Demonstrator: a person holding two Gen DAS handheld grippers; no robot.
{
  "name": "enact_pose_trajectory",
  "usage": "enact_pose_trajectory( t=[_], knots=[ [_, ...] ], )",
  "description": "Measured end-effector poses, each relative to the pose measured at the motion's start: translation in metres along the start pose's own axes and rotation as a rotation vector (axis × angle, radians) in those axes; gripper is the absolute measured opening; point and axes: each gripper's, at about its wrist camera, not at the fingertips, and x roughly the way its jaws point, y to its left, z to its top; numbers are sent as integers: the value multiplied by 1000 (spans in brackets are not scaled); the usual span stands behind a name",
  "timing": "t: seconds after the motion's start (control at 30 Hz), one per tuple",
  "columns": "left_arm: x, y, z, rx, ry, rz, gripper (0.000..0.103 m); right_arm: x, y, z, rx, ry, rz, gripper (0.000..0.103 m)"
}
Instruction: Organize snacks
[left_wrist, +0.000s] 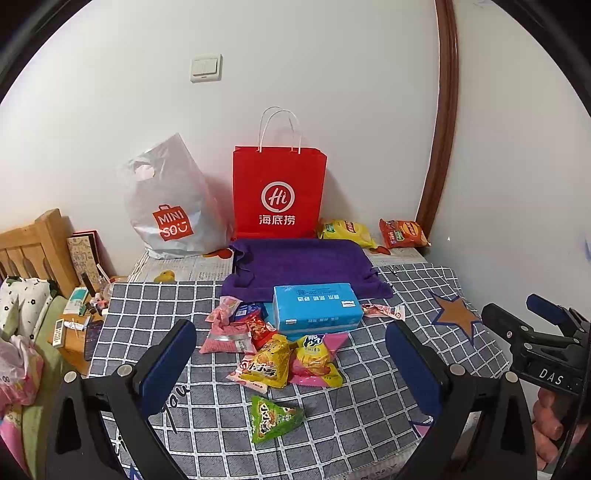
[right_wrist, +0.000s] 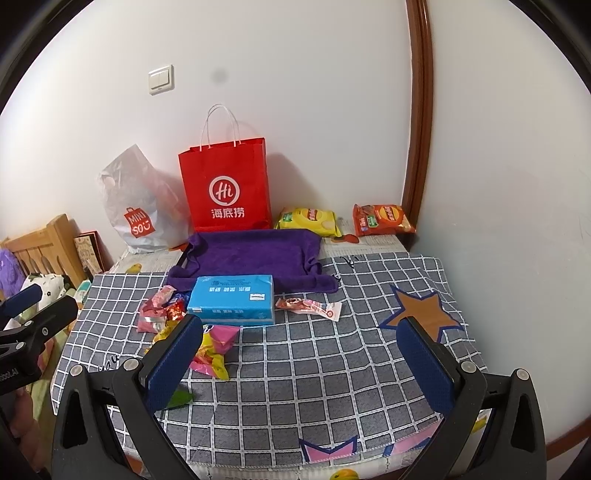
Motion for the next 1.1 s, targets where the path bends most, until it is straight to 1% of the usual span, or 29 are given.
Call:
enact_pose_trajectory(
  t=[0.2,0.33,0.4,0.47,0.53,0.6,0.73,0.8,0.9,1.0,1.07,1.1],
  knots=[
    [2,-4,-1,12,2,0,103,0,-1,0,4,-3,4,103],
    [6,-4,-2,16,17,-7,103,1,-1,-1,0,-1,9,103],
    [8,-5,-3,35,19,-5,103,2,1,2,-17,10,-3,103],
    [10,-2,-7,38,11,0,103,0,1,2,-26,-9,-14,103],
    [18,0,-14,31,43,-12,103,3,0,-1,-11,-11,4,103],
    [28,3,-23,29,79,-18,103,10,0,-4,-2,13,18,103],
    [47,12,-45,21,138,-4,102,21,4,-13,-16,12,2,103],
    [56,17,-57,5,171,-17,102,30,5,-18,-12,24,14,103],
    [71,22,-74,5,226,-13,102,44,4,-24,9,47,27,103],
    [86,25,-90,9,275,-27,99,63,0,-31,41,84,7,103],
    [95,27,-100,-1,299,-40,98,70,-2,-34,37,83,25,103],
    [100,28,-104,-2,311,-45,96,76,-4,-37,37,89,47,103]
  ],
)
